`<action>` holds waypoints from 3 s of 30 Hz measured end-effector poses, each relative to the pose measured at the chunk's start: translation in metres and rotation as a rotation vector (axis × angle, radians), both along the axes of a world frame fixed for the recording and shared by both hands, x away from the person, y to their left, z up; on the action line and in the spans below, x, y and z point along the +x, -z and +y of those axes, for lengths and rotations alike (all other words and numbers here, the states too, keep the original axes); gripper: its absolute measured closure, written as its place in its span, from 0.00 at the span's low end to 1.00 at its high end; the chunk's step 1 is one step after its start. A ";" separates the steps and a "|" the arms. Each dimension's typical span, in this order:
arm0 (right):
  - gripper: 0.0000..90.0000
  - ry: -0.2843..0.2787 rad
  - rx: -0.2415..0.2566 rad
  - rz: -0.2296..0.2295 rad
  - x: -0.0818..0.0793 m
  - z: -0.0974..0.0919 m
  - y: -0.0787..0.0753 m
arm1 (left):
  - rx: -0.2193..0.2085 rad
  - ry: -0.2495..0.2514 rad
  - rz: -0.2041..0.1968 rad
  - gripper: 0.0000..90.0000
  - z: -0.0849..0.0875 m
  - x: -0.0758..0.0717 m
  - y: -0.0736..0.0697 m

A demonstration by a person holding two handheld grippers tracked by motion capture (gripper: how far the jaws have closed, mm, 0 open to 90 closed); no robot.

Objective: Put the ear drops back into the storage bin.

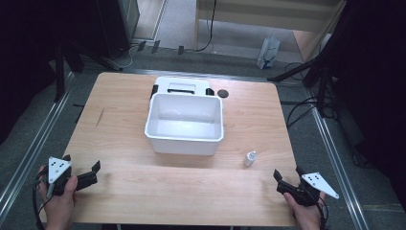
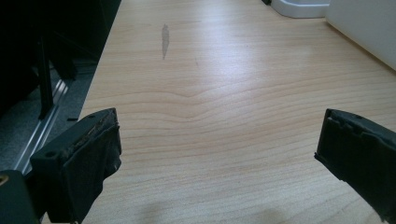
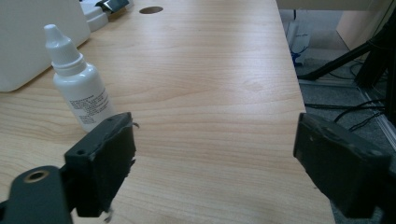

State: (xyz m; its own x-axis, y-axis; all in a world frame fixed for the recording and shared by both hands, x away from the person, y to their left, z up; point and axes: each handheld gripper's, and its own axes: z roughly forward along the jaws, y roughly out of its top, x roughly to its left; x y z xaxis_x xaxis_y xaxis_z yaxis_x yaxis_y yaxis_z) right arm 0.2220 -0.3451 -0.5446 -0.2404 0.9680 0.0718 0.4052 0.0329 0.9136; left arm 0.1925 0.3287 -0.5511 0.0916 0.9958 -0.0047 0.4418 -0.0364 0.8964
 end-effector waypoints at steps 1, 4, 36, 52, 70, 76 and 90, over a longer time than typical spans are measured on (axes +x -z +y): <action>0.15 0.000 -0.003 0.001 0.000 0.000 0.000 | -0.001 0.002 -0.001 0.01 0.000 0.000 0.000; 0.17 -0.013 -0.010 0.007 0.001 0.001 0.000 | 0.004 0.005 0.000 0.01 0.000 -0.001 0.000; 0.33 -0.255 -0.381 0.437 0.054 0.054 -0.035 | -0.012 0.020 -0.012 0.01 0.001 -0.001 0.000; 0.31 -0.378 -0.604 0.738 0.086 0.072 -0.056 | 0.010 0.054 -0.017 0.01 -0.002 -0.001 0.000; 0.42 -0.467 -0.726 0.804 0.119 0.109 -0.086 | 0.014 0.067 -0.013 0.01 -0.002 -0.001 0.000; 0.44 -0.495 -0.725 0.828 0.127 0.122 -0.089 | 0.005 0.065 -0.015 0.01 -0.001 -0.001 0.000; 0.54 -0.521 -0.688 0.876 0.137 0.137 -0.079 | 0.003 0.067 -0.014 0.01 -0.001 -0.001 0.000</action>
